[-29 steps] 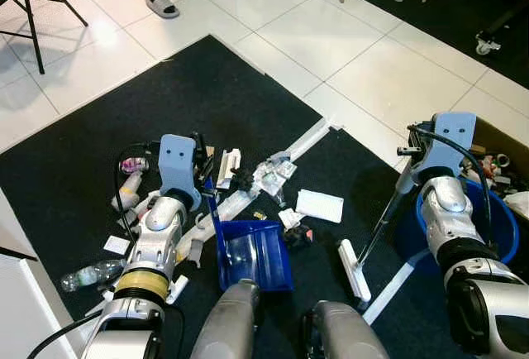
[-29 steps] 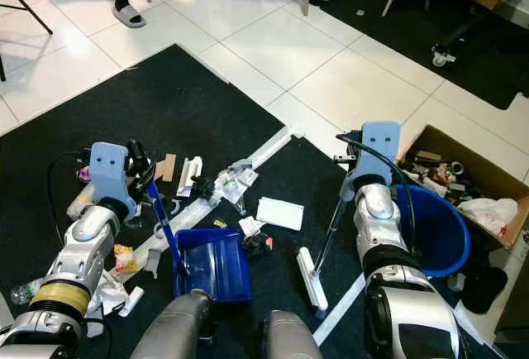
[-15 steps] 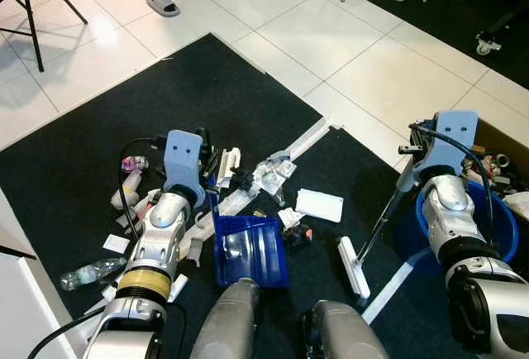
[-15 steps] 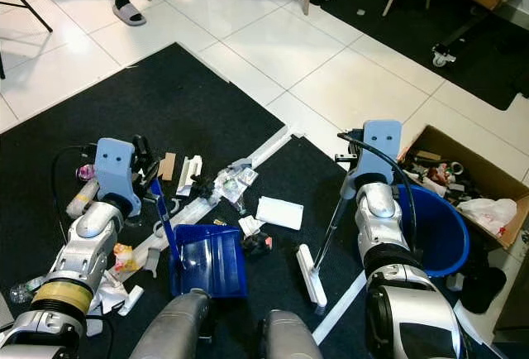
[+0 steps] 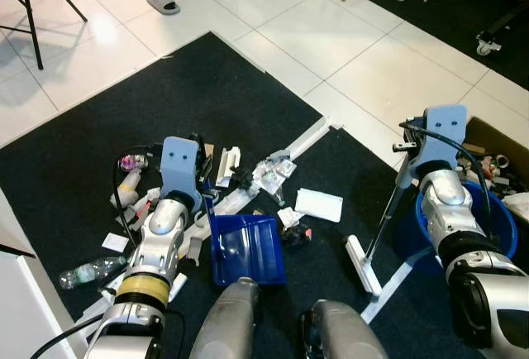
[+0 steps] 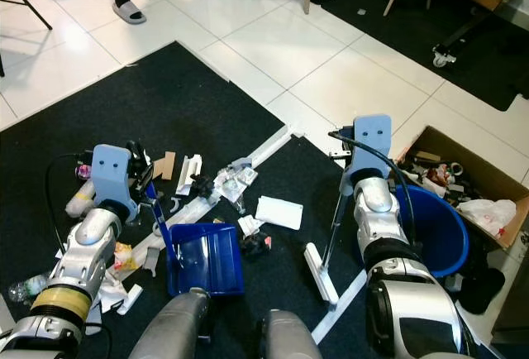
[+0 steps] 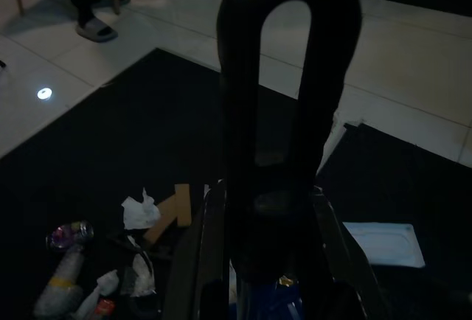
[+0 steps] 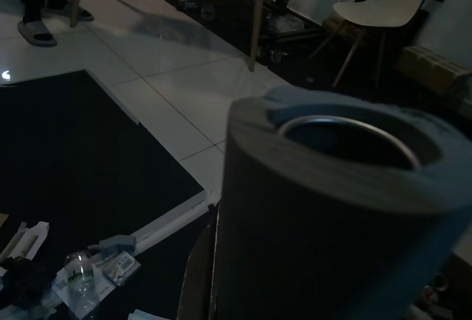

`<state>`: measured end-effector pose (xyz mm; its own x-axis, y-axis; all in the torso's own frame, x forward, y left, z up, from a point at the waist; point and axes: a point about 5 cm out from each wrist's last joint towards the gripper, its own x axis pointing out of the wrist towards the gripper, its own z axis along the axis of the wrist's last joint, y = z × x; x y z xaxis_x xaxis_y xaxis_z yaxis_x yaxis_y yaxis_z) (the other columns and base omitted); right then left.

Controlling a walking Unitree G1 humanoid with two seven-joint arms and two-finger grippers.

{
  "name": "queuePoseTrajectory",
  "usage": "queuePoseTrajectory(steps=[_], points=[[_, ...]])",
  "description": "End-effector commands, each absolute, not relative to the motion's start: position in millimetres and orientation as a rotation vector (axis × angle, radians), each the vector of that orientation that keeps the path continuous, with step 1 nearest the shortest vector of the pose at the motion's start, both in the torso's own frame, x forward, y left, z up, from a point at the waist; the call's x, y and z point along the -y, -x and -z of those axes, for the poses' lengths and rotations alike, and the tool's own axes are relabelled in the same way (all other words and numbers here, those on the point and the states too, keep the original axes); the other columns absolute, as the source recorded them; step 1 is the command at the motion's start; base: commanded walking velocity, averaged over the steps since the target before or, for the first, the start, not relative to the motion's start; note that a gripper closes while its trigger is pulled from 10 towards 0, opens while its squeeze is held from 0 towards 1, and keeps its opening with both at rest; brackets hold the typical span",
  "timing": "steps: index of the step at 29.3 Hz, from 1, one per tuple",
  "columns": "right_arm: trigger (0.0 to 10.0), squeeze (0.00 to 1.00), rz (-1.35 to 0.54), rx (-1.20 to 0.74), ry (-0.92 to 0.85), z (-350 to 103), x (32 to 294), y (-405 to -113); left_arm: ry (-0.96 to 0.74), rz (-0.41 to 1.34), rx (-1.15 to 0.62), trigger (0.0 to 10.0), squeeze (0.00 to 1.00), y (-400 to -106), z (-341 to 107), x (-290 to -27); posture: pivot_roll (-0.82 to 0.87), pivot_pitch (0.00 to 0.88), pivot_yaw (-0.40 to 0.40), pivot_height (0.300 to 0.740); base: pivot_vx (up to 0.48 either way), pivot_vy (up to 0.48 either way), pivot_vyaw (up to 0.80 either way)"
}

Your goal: Sweep floor

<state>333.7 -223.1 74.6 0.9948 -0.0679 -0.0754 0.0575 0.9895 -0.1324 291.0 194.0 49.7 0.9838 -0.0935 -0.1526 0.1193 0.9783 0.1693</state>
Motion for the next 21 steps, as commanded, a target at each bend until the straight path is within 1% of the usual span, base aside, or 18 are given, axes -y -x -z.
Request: queuePoseTrajectory(steps=[1,6,12,21], points=[[10.0,0.0,0.057,-0.083,0.136,-76,222,-336,-0.233,0.062,-0.215,10.0,0.0,-282,-31,-200,0.01,0.074,-0.066,0.74,0.0,0.0,0.0],[10.0,0.0,0.06,-0.076,0.137,-78,223,-337,-0.269,0.036,-0.192,10.0,0.0,-286,-36,-203,0.01,0.074,-0.068,0.74,0.0,0.0,0.0],[10.0,0.0,0.064,-0.068,0.145,-82,224,-339,-0.272,-0.046,-0.166,10.0,0.0,-293,-42,-219,0.0,0.072,-0.07,0.74,0.0,0.0,0.0],[10.0,0.0,0.046,-0.064,0.147,-86,217,-344,-0.232,-0.094,-0.191,10.0,0.0,-284,-31,-222,0.0,0.072,-0.07,0.74,0.0,0.0,0.0]])
